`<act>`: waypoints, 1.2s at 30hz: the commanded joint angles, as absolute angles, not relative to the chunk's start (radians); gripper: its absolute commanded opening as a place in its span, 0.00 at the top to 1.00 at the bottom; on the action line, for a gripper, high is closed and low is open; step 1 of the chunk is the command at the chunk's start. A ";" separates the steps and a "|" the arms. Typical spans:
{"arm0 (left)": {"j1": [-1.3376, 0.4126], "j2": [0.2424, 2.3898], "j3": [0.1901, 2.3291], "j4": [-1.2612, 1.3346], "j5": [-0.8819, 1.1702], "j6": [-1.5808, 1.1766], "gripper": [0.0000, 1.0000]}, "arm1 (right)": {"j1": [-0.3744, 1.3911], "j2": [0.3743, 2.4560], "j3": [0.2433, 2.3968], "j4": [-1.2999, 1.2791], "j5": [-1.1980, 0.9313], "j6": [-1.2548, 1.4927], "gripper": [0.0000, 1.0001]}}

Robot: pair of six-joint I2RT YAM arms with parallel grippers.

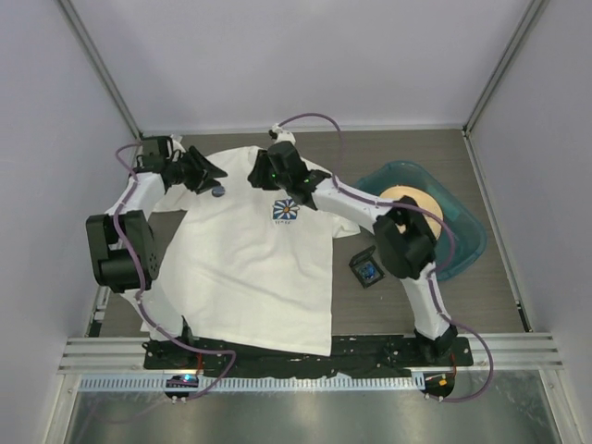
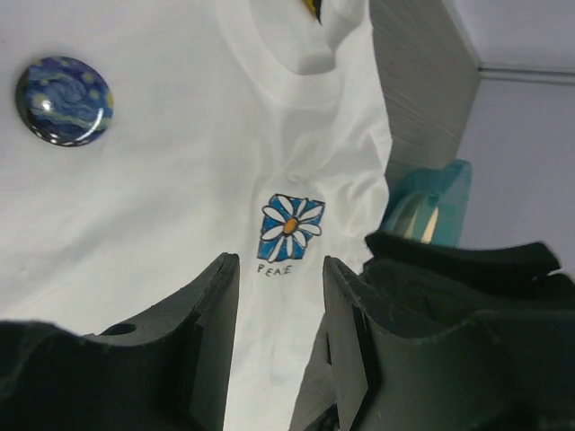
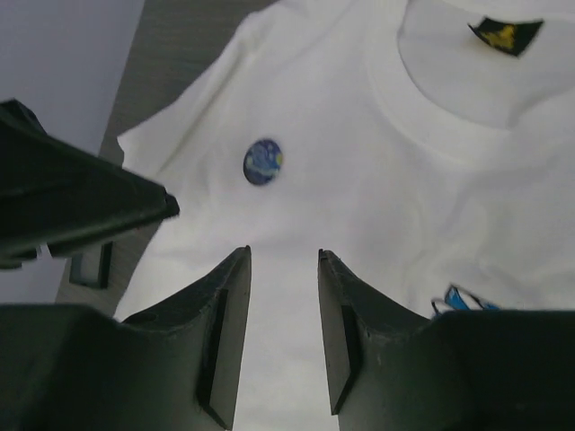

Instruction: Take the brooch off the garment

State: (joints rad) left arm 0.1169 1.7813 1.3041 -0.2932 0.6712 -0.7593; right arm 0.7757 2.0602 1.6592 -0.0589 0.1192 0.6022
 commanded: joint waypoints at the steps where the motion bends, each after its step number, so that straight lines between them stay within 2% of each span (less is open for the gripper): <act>1: 0.103 1.857 1.403 -0.431 0.545 -0.641 0.55 | 0.755 2.306 1.994 0.034 -0.072 0.548 0.58; 3: 0.101 1.893 1.445 -0.475 0.517 -0.641 0.56 | 0.755 2.394 2.156 0.006 -0.094 0.520 0.58; 6: 0.103 1.971 1.558 -0.564 0.456 -0.649 0.62 | 0.744 2.515 2.268 -0.014 -0.123 0.522 0.56; 9: 0.104 2.046 1.670 -0.616 0.396 -0.655 0.64 | 0.729 2.588 2.321 0.060 -0.184 0.586 0.53; 14: 0.104 2.092 1.713 -0.604 0.358 -0.667 0.65 | 0.723 2.681 2.350 0.165 -0.270 0.705 0.53; 17: 0.107 2.121 1.718 -0.603 0.319 -0.660 0.70 | 0.723 2.756 2.427 0.158 -0.284 0.735 0.54; 18: 0.107 2.146 1.720 -0.603 0.304 -0.658 0.75 | 0.723 2.769 2.440 0.153 -0.282 0.736 0.54; 21: 0.118 2.190 1.733 -0.603 0.321 -0.676 0.80 | 0.723 2.769 2.424 0.153 -0.281 0.719 0.54; 30: 0.117 2.194 1.684 -0.571 0.233 -0.667 0.78 | 0.724 2.826 2.447 0.175 -0.291 0.753 0.55; 36: 0.115 2.223 1.677 -0.575 0.247 -0.677 0.79 | 0.724 2.836 2.450 0.175 -0.275 0.747 0.56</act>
